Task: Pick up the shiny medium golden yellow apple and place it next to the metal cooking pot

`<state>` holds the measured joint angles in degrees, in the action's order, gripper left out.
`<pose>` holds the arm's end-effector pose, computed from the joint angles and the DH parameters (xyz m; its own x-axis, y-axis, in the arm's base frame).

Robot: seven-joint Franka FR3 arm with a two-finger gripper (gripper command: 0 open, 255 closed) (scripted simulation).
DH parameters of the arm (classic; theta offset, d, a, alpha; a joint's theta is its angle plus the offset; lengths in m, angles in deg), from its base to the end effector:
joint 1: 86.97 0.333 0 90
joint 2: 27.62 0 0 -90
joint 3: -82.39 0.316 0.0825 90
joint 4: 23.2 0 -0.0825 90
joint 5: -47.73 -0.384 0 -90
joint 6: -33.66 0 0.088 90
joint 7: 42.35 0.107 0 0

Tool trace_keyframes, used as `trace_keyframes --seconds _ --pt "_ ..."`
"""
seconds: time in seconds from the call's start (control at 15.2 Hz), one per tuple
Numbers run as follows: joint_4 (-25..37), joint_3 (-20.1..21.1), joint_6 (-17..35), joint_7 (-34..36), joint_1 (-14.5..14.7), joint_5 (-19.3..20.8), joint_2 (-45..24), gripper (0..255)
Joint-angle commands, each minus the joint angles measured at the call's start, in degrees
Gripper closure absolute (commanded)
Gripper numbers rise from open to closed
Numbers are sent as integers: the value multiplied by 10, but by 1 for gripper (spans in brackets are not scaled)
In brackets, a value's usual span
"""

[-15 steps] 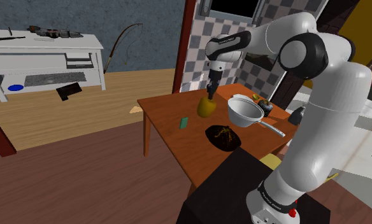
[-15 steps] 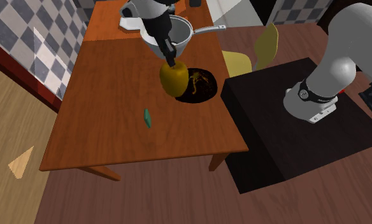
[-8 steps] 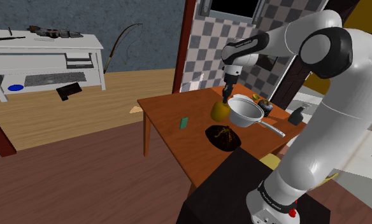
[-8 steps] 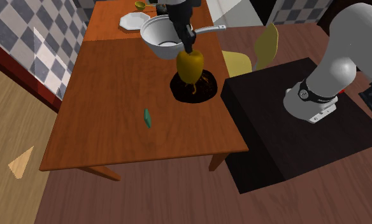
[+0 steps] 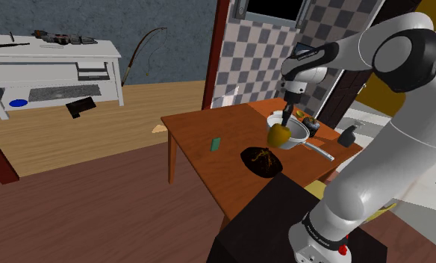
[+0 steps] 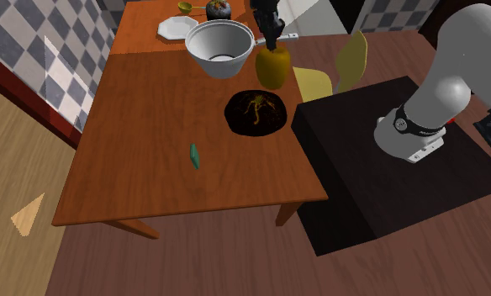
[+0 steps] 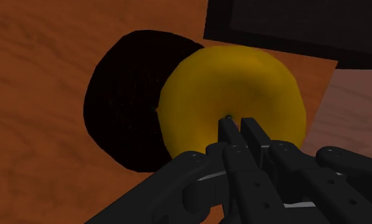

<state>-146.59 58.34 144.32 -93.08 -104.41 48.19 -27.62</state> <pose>0.3822 -0.3388 0.3828 0.9740 0.1745 -0.1447 0.1499 -0.9746 -0.1664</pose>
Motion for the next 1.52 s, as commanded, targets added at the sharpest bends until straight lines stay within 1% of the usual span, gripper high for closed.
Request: trace_keyframes --seconds 0.0,0.46,0.99,1.45 --pt "-16 -14 5 -22 -14 12 12 255" --pt "-44 -64 13 -101 -63 51 40 255" --pt "-38 -127 21 -206 -119 78 34 255" --pt "-64 -131 76 -218 -120 60 -1 255"
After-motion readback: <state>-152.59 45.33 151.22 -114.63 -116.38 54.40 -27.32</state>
